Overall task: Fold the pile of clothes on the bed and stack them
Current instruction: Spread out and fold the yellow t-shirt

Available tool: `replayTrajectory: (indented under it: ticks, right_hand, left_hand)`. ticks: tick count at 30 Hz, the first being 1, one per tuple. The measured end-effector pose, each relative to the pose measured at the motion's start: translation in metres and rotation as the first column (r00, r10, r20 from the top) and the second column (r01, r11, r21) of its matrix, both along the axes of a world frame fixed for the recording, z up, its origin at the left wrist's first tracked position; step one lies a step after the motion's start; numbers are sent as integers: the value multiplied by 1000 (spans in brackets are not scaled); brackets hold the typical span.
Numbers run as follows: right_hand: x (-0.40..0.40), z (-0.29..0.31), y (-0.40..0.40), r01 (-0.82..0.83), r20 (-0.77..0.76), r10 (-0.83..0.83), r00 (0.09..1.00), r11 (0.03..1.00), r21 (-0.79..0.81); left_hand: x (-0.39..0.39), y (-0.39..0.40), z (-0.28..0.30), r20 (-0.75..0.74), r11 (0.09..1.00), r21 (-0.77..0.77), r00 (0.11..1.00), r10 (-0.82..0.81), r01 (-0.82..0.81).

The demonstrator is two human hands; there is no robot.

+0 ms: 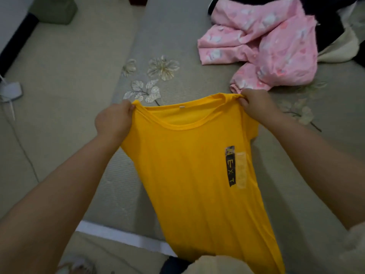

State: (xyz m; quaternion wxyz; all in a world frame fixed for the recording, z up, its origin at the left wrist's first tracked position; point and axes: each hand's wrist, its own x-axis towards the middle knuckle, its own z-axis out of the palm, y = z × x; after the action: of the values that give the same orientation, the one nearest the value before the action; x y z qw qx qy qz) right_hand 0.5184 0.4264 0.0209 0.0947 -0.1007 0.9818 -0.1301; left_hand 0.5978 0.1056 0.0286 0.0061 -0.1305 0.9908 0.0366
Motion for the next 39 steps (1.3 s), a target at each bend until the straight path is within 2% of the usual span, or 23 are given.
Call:
replayTrajectory:
  ticks: [3, 6, 9, 12, 14, 16, 20, 23, 26, 28, 30, 32, 33, 36, 39]
  right_hand:
    - [-40, -37, -19, -9, 34, 9, 999, 1000, 4]
    - [-62, -75, -29, -27, 92, 22, 996, 998, 50]
    - [-72, -114, -27, 23, 153, -33, 988, 998, 64]
    - [-72, -143, -24, -23, 210, -2, 978, 993, 118]
    - [-75, -153, -26, -54, 194, 28, 981, 990, 130]
    - [-81, -156, -29, -92, 146, 69, 987, 983, 161]
    - [-107, -150, -44, -285, 76, 275, 958, 918, 276]
    - [-132, -146, -67, -327, 32, 333, 942, 898, 295]
    - [-159, -143, -87, -228, -60, 254, 965, 933, 280]
    - [-176, -142, -97, -162, -118, 202, 972, 945, 284]
    - [-188, -142, -109, -64, -171, 116, 978, 958, 281]
    - [-181, -148, -128, 30, -126, 6, 992, 959, 283]
    - [-171, -154, -138, 26, -75, -4, 997, 955, 294]
    - [-118, -173, -171, -177, 65, 166, 984, 952, 250]
    - [-74, -195, -199, -392, 226, 350, 909, 902, 183]
  left_hand:
    - [-32, -17, -33, 56, 999, 22, 998, 40, -41]
    - [-51, -19, -71, 120, 999, 32, 993, -18, 14]
    - [-59, -21, -111, 163, 977, 212, 986, -18, -17]
    - [-59, -35, -143, 354, 911, 410, 929, -110, -49]
    - [-57, -48, -157, 446, 895, 444, 877, -178, -44]
    - [-59, -57, -166, 422, 902, 431, 880, -217, 16]
    - [-76, -69, -174, 230, 936, 325, 948, -220, 138]
    - [-90, -83, -178, 159, 976, 207, 981, -108, 73]
    - [-113, -100, -180, 45, 974, 204, 995, 95, -102]
    - [-134, -106, -182, -5, 968, 208, 989, 147, -142]
    - [-153, -107, -186, -23, 948, 271, 984, 176, -164]
    - [-156, -103, -193, 38, 900, 367, 970, 238, -235]
    - [-150, -101, -196, 81, 869, 402, 957, 279, -288]
    - [-104, -96, -202, 169, 803, 425, 908, 385, -419]
    - [-44, -101, -206, 247, 727, 399, 829, 502, -559]
